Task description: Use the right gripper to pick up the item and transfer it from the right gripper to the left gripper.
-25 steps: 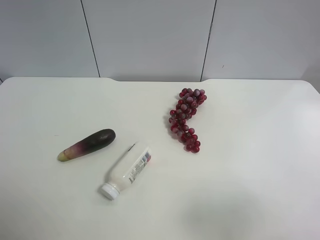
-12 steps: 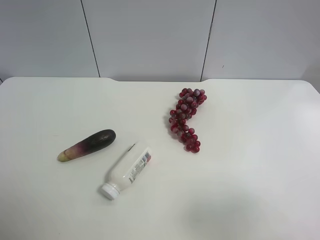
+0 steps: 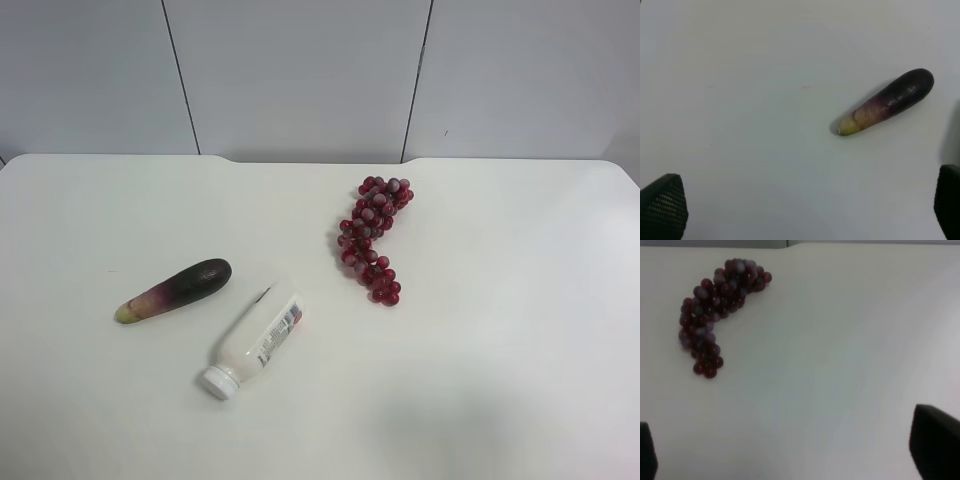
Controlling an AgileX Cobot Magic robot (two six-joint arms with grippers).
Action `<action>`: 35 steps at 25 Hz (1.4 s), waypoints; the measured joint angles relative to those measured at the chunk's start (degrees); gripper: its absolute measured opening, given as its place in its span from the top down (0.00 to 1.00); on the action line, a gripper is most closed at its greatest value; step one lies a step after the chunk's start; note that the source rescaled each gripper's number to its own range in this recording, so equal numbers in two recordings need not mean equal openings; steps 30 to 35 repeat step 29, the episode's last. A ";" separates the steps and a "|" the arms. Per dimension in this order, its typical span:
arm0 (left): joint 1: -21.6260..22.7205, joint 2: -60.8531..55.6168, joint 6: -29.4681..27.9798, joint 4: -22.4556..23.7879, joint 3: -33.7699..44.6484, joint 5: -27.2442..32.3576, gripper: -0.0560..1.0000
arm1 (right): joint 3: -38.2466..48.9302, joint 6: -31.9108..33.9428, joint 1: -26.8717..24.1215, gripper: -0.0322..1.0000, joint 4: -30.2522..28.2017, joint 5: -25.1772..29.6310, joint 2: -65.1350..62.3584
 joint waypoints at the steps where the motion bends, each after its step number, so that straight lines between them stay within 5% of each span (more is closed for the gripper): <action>1: 0.00 0.00 0.00 0.00 0.00 0.00 0.00 | 0.00 0.00 -0.06 0.00 0.00 0.00 0.00; 35: 0.00 0.00 -0.13 0.00 0.00 0.00 0.00 | 0.00 0.00 -0.06 0.00 0.00 0.00 0.00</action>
